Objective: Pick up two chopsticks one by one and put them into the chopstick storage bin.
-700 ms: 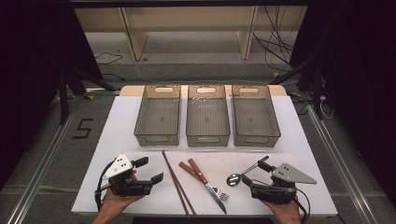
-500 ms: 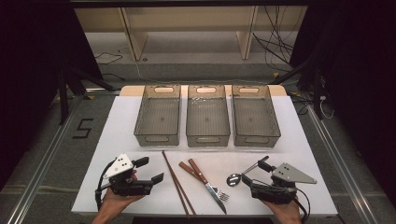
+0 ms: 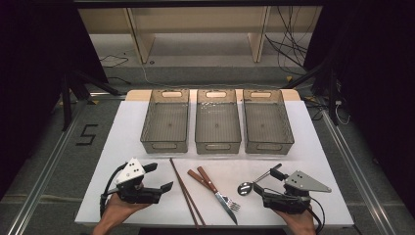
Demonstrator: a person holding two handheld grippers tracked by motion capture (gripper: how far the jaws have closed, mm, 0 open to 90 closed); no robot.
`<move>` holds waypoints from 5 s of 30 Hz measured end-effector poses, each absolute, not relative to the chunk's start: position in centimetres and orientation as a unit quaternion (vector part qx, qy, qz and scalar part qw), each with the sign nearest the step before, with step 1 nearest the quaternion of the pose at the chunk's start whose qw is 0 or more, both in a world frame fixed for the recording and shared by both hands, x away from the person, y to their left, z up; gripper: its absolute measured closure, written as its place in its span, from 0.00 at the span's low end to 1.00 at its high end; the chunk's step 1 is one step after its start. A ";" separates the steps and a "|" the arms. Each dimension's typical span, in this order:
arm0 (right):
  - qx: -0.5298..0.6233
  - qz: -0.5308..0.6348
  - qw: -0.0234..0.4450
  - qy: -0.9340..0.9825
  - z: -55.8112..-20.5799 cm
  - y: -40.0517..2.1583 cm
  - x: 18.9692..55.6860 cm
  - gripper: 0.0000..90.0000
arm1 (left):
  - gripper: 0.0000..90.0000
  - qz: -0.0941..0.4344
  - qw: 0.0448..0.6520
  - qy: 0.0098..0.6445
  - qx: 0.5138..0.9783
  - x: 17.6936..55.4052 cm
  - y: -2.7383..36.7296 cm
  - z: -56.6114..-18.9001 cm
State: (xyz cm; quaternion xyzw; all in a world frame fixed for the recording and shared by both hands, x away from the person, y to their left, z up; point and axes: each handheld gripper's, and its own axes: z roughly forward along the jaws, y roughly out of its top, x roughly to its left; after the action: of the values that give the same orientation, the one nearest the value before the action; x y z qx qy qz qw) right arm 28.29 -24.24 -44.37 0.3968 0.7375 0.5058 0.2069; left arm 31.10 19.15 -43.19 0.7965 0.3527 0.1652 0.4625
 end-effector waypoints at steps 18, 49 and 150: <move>0.399 0.503 0.201 0.740 -44.4 -24.1 28.3 0.26 | 0.18 0.073 0.352 0.486 0.796 32.2 15.4 -43.9; 0.397 0.501 0.198 0.743 -44.5 -24.0 28.3 0.27 | 0.36 0.012 0.289 0.523 0.802 33.0 12.5 -46.5; 0.399 0.501 0.198 0.742 -44.4 -24.0 28.4 0.29 | 0.94 0.045 0.132 0.465 0.874 35.3 13.4 -45.8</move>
State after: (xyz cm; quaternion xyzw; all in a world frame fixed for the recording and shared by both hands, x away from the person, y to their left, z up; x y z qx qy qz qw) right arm 28.42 -24.02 -44.42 0.3993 0.7417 0.5013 0.1978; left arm 35.28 13.41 -45.85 0.8740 0.4655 0.0451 0.1317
